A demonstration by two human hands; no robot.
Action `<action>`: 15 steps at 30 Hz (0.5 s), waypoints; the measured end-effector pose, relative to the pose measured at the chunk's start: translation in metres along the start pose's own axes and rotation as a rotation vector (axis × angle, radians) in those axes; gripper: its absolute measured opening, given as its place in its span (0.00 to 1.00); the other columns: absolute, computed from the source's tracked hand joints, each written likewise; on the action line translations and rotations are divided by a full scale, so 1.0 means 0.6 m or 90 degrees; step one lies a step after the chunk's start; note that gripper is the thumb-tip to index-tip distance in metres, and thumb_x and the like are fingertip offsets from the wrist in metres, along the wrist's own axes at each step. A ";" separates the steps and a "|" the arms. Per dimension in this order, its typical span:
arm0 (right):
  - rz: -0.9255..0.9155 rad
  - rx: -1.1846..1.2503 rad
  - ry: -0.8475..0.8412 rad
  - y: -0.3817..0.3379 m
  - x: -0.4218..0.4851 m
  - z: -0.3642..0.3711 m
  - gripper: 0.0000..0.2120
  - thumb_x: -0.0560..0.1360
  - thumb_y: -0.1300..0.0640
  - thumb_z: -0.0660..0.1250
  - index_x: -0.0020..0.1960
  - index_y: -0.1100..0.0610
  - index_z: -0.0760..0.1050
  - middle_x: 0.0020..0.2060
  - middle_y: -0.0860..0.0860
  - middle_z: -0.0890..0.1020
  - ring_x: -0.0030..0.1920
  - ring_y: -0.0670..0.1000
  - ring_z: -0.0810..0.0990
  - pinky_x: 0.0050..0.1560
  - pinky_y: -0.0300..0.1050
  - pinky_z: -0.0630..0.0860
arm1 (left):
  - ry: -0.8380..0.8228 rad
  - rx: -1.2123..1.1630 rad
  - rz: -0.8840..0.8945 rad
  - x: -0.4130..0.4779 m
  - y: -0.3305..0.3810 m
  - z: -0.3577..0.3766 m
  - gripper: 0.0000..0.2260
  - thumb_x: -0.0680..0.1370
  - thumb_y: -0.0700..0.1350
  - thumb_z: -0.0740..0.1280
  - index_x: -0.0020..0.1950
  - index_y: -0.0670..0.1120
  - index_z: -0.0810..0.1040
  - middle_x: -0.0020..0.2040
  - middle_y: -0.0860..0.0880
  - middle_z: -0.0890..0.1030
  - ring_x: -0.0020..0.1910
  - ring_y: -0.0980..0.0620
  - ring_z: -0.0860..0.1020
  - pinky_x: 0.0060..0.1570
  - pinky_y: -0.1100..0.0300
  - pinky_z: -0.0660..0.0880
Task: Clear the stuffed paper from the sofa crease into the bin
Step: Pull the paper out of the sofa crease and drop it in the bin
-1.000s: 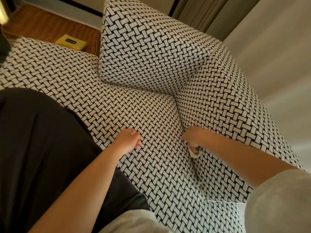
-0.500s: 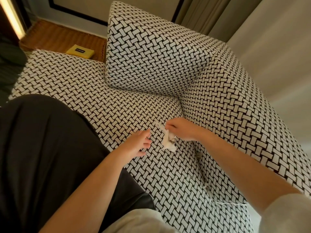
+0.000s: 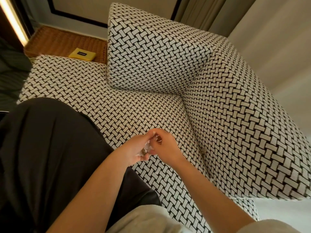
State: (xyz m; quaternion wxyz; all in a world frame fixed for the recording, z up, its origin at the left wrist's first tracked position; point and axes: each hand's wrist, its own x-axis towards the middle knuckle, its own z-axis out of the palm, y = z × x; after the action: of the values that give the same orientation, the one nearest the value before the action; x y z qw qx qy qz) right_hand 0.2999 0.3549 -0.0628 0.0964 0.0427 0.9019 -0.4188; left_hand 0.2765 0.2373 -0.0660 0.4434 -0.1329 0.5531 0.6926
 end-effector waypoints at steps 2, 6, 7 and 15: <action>0.011 -0.019 0.019 0.007 -0.013 -0.006 0.11 0.76 0.64 0.61 0.56 0.55 0.75 0.52 0.49 0.78 0.48 0.44 0.76 0.48 0.37 0.77 | 0.005 0.041 -0.008 0.002 -0.003 0.002 0.10 0.78 0.50 0.61 0.49 0.43 0.76 0.36 0.47 0.74 0.30 0.56 0.70 0.24 0.67 0.64; 0.082 -0.019 0.034 0.029 -0.028 -0.042 0.17 0.77 0.66 0.60 0.63 0.54 0.73 0.54 0.49 0.78 0.30 0.39 0.73 0.29 0.31 0.72 | 0.009 0.085 0.002 0.007 -0.009 0.001 0.08 0.78 0.43 0.61 0.53 0.40 0.75 0.40 0.44 0.80 0.25 0.57 0.66 0.21 0.68 0.61; 0.098 -0.049 0.035 0.038 -0.028 -0.058 0.17 0.77 0.65 0.59 0.63 0.54 0.73 0.54 0.49 0.78 0.26 0.40 0.70 0.26 0.30 0.69 | 0.002 0.085 0.005 0.007 -0.010 0.000 0.08 0.79 0.43 0.61 0.53 0.40 0.75 0.40 0.44 0.81 0.24 0.58 0.65 0.20 0.68 0.61; 0.257 -0.727 -0.162 0.119 -0.002 -0.175 0.15 0.78 0.63 0.56 0.64 0.55 0.67 0.53 0.53 0.76 0.50 0.53 0.77 0.50 0.47 0.77 | -0.017 0.103 0.010 0.004 -0.010 0.002 0.09 0.81 0.43 0.56 0.43 0.43 0.70 0.27 0.52 0.67 0.21 0.58 0.60 0.19 0.68 0.56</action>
State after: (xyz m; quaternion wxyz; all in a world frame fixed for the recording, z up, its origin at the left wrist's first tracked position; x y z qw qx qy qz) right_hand 0.2977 0.4811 -0.0501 0.2884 0.1038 0.9393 0.1545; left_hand 0.2800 0.2394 -0.0707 0.4547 -0.0834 0.6023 0.6508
